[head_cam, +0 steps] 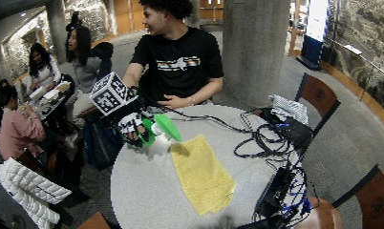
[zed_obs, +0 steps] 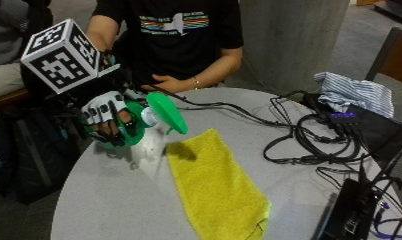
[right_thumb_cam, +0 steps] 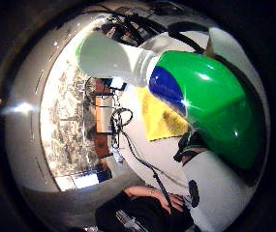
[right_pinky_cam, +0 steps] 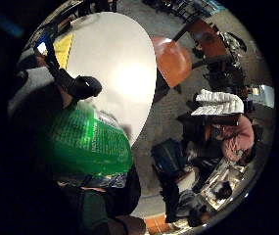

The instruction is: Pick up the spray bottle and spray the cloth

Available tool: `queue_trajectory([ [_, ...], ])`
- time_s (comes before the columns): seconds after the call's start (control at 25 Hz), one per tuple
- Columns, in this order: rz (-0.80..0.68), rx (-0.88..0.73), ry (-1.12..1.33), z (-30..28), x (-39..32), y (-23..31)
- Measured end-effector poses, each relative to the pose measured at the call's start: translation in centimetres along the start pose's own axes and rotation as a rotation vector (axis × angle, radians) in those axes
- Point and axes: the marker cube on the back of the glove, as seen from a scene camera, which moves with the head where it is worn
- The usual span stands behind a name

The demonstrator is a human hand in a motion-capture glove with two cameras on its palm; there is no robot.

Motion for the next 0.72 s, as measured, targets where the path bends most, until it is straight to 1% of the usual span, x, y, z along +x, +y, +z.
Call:
queue_trajectory([
  [0.24, 0.001, 0.008, -0.005, -0.4, -0.2, 0.4],
  [0.4, -0.011, 0.032, -0.055, -0.9, -0.8, 0.6],
  [0.56, -0.053, 0.101, -0.245, -0.8, -2.4, 0.7],
  [0.72, -0.172, 0.199, -0.543, 0.1, -5.6, 1.4],
])
